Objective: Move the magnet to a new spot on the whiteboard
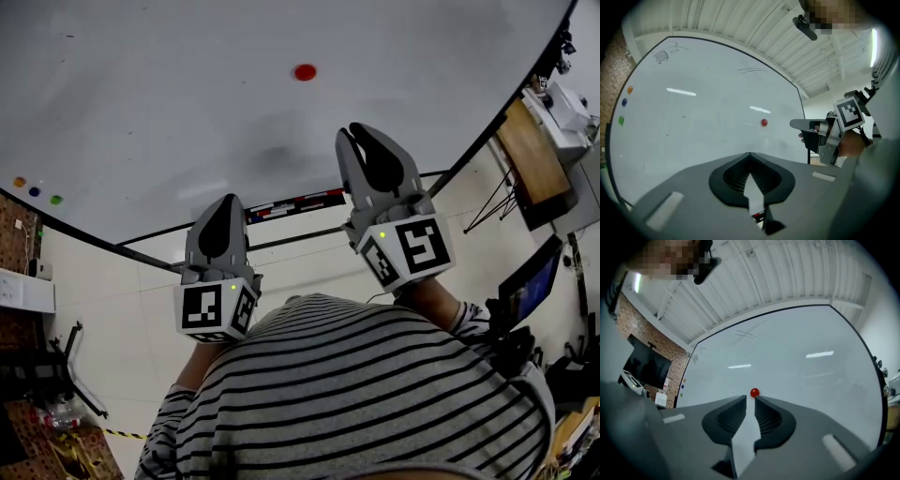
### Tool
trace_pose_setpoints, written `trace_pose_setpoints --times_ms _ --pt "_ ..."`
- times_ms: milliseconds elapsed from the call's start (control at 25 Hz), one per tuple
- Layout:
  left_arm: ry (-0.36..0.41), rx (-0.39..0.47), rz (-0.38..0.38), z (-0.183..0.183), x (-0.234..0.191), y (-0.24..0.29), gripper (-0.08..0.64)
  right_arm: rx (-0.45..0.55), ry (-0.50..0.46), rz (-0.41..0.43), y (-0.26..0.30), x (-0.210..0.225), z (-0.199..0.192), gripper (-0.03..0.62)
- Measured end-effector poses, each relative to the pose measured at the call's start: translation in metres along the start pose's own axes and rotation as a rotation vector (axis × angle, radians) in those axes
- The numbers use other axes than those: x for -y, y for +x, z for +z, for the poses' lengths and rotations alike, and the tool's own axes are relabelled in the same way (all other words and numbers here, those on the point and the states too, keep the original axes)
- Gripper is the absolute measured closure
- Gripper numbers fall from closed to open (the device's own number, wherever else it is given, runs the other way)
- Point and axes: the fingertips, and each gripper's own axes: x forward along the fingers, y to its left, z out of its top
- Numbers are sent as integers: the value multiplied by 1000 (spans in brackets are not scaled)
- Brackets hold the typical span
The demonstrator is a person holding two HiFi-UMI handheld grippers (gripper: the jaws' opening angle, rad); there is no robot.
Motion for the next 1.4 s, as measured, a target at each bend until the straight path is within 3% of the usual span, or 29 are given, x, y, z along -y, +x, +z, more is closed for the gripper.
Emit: trace_pose_setpoints --times_ms 200,560,720,1000,1400 --pt "4 18 1 -3 52 -32 545 -49 58 36 -72 -3 -2 590" --pt "24 7 92 -4 123 -104 545 -185 128 106 -183 -13 -15 592" --pt "30 -10 98 -7 141 -127 545 -184 129 132 -206 -23 -14 592" --pt "32 -19 59 -5 150 -149 545 -202 128 134 -220 -47 -9 592" --pt "11 -29 54 -7 122 -178 545 -217 91 116 -217 -86 -9 592"
